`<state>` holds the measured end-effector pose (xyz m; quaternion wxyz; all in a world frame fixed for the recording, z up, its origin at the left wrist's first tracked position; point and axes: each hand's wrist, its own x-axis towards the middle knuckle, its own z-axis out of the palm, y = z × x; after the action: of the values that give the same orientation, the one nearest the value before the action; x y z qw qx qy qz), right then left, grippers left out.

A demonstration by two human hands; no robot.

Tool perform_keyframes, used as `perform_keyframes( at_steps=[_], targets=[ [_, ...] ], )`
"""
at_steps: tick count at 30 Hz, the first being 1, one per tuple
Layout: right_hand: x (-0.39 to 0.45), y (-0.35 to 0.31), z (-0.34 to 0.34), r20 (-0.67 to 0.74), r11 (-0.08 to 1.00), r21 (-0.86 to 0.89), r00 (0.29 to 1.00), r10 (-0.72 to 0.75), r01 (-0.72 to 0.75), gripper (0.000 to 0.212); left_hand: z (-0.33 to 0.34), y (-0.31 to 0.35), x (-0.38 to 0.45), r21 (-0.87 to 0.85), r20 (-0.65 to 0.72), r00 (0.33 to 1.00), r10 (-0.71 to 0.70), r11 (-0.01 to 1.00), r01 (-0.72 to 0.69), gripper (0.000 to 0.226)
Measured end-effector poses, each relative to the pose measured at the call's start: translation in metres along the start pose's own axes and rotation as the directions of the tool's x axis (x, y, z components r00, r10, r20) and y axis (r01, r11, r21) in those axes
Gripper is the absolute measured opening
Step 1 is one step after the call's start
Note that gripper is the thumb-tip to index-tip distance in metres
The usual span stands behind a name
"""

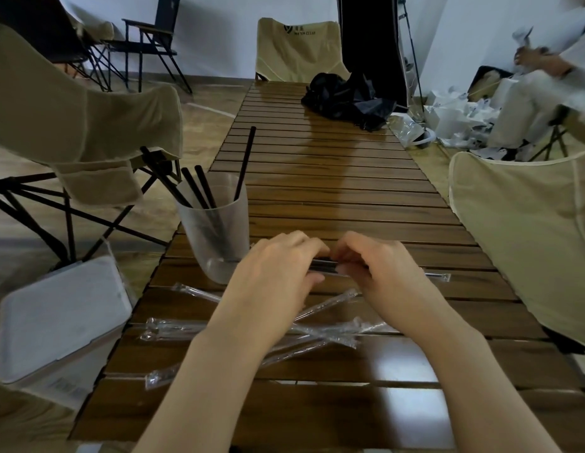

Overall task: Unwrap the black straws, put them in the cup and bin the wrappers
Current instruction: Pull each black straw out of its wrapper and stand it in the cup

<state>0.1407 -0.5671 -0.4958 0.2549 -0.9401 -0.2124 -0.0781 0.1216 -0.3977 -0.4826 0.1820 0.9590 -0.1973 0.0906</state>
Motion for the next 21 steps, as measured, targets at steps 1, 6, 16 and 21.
perform_keyframes(
  at_steps=[1, 6, 16, 21],
  targets=[
    [0.001, -0.002, -0.001, -0.026, 0.999, 0.036, 0.999, -0.021, 0.022, 0.013, 0.001, -0.002, 0.0, -0.003, 0.005, 1.0, -0.024, 1.0, 0.024, 0.031],
    [0.0, 0.008, -0.009, -0.01, 1.0, 0.027, 1.0, -0.012, 0.013, 0.012, -0.006, -0.019, -0.002, -0.04, 0.087, 0.991, -0.104, 0.993, 0.108, 0.024],
    [-0.004, 0.022, -0.018, -0.065, 0.999, 0.037, 0.997, 0.035, -0.032, 0.014, -0.02, -0.029, -0.007, -0.037, 0.079, 0.98, -0.182, 0.982, 0.186, 0.026],
    [-0.004, 0.017, -0.017, -0.102, 0.995, 0.095, 0.994, 0.032, -0.022, 0.016, -0.021, -0.028, -0.008, -0.031, 0.074, 0.987, -0.141, 0.989, 0.144, 0.028]
  ],
)
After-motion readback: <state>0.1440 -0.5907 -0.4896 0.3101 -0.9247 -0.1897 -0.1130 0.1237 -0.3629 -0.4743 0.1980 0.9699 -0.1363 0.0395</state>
